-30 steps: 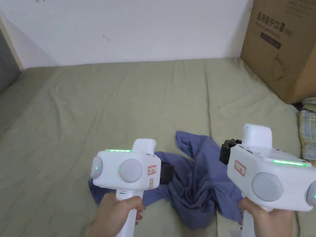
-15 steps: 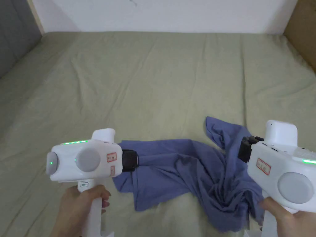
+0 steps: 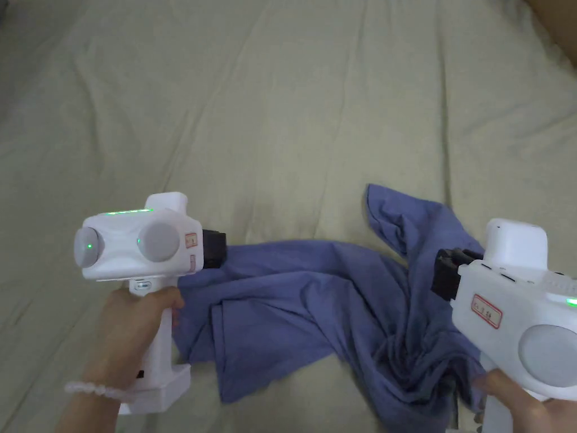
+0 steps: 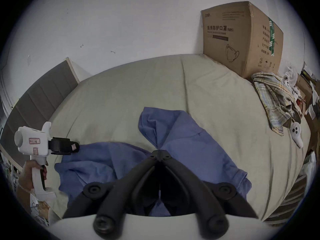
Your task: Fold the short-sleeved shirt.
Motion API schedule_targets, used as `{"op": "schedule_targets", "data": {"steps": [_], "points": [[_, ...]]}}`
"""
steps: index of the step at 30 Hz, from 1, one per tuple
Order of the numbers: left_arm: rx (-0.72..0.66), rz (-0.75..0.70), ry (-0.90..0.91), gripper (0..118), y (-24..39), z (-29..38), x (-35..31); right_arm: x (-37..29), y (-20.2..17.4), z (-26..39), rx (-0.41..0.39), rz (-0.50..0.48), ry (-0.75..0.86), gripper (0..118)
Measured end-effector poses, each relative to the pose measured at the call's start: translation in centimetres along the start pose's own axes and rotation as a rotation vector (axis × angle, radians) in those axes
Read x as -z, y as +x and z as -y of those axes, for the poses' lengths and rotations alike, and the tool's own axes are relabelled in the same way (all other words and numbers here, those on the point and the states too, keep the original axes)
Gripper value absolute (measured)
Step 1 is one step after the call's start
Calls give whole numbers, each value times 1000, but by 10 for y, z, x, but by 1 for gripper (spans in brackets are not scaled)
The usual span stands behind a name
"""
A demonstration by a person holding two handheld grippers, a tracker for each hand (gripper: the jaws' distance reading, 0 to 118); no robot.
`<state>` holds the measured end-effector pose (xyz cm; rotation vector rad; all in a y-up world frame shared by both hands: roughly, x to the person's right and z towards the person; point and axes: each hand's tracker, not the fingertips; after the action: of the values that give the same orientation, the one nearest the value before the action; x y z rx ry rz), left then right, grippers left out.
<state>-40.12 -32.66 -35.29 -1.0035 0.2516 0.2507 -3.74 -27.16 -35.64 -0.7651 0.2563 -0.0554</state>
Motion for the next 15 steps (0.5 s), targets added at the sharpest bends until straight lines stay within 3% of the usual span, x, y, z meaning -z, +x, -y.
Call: {"op": "schedule_targets", "data": {"steps": [5, 8, 13, 15], "points": [[26, -38, 20, 8, 9, 1, -10, -3, 17, 1, 30, 10, -14, 1], [81, -54, 16, 8, 13, 0, -15, -9, 33, -4, 48, 8, -21, 1], [27, -5, 40, 8, 3, -5, -31, -8, 65, -33, 115, -47, -11, 5], [0, 13, 47, 8, -3, -8, -37, 4, 73, -52, 103, -65, -25, 48]]}}
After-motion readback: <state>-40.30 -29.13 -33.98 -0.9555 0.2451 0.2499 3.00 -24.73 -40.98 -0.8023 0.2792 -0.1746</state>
